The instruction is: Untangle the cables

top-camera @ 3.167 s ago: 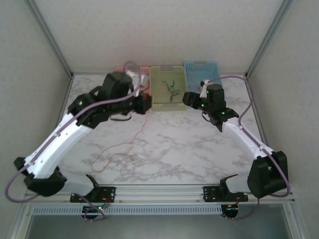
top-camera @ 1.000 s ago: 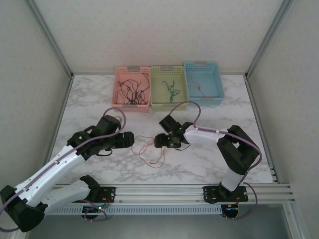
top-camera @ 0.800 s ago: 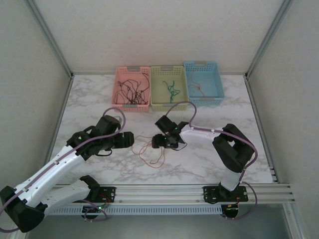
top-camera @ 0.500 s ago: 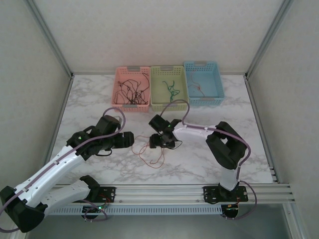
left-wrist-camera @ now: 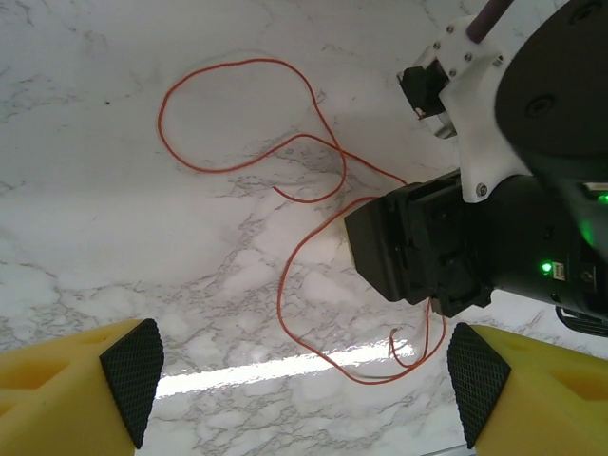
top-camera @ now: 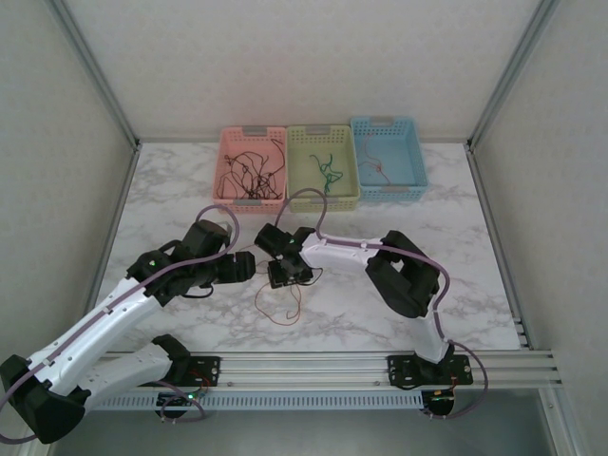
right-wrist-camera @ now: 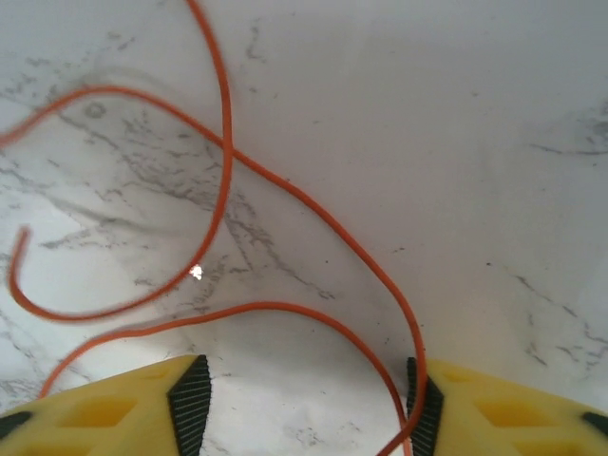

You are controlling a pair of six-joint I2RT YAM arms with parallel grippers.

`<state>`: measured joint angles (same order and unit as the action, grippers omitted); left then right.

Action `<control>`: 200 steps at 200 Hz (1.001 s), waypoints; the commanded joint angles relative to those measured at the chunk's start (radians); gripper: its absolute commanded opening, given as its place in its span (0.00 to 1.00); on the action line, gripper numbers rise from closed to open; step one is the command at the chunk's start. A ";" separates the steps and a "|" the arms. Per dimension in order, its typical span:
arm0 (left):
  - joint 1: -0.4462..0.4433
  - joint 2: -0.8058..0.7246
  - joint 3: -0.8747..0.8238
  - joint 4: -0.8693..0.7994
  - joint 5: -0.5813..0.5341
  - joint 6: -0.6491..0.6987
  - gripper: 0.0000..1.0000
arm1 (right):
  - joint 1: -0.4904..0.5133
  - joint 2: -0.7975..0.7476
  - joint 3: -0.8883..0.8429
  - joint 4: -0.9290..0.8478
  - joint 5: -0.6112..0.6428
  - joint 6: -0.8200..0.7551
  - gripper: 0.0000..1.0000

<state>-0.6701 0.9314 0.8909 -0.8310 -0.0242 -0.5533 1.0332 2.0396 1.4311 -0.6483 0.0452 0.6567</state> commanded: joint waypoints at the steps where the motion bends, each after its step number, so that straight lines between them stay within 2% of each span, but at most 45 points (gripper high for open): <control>1: 0.013 -0.005 0.025 -0.028 0.004 0.009 0.81 | 0.051 0.058 0.024 0.015 -0.047 -0.065 0.45; 67: 0.013 -0.007 0.023 -0.027 0.000 0.010 0.82 | 0.049 -0.025 -0.064 -0.022 0.045 -0.120 0.07; 90: 0.014 -0.009 0.023 -0.028 -0.001 0.010 0.82 | 0.042 -0.065 -0.073 -0.021 0.091 -0.126 0.00; 143: 0.013 -0.012 0.023 -0.029 -0.006 0.007 0.82 | -0.045 -0.280 -0.106 -0.006 0.249 -0.173 0.00; 161: 0.013 -0.014 0.024 -0.029 -0.008 0.007 0.82 | -0.083 -0.359 -0.101 -0.020 0.353 -0.212 0.00; 200: 0.013 -0.013 0.022 -0.028 -0.010 0.008 0.82 | -0.247 -0.521 -0.071 0.034 0.402 -0.290 0.00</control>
<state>-0.6655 0.9310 0.8909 -0.8352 -0.0250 -0.5529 0.8757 1.6058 1.3304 -0.6456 0.3592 0.4393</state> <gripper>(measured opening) 0.814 0.042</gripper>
